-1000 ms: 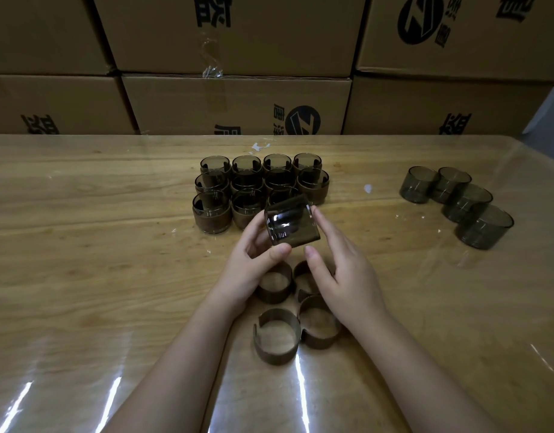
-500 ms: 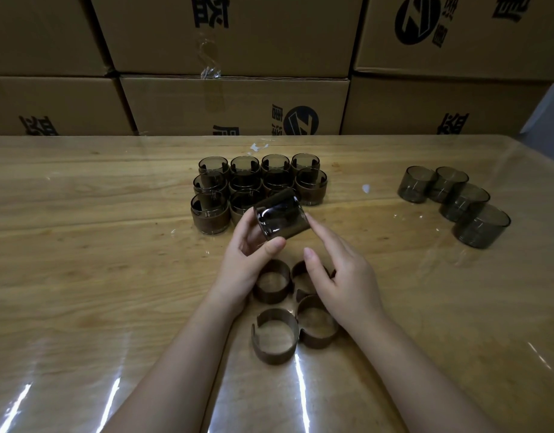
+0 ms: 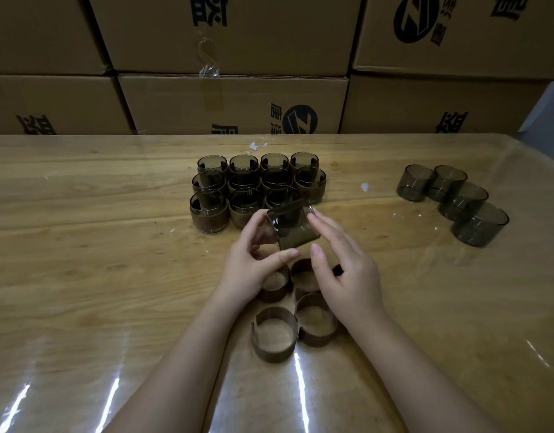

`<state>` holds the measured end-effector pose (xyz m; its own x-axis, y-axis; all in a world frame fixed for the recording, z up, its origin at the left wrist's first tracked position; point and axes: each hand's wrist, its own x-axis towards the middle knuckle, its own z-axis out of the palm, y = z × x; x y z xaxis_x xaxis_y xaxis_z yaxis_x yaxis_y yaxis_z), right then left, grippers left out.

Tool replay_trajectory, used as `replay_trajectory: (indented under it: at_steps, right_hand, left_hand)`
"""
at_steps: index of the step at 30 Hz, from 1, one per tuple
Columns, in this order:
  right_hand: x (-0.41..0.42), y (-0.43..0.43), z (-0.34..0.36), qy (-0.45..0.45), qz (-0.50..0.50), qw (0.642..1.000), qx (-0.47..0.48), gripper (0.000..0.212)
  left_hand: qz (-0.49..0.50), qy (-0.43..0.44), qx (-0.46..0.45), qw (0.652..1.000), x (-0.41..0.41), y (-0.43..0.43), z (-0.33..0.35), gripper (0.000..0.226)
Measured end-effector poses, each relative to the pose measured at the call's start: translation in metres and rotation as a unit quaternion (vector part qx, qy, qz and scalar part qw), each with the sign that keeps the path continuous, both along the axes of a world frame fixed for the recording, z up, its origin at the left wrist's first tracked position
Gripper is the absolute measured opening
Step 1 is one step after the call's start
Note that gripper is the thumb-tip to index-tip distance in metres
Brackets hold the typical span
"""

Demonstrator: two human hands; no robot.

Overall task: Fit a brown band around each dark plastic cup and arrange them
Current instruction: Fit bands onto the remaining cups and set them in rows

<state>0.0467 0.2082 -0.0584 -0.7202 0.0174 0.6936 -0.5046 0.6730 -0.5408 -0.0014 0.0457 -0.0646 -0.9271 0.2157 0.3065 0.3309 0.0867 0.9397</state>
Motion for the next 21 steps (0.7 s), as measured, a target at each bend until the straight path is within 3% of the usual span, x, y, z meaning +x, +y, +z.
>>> replay_trajectory:
  at_steps: [13,21]
  right_hand:
    - [0.000,-0.003,0.007,-0.116,0.004,0.993,-0.036,0.064]
    - [0.002,-0.003,0.008,-0.178,0.014,0.984,0.001,0.070]
  left_hand:
    - [0.050,0.125,-0.078,0.988,0.014,0.005,0.014,0.076]
    - [0.000,-0.004,0.117,0.993,0.016,0.008,0.034,0.057]
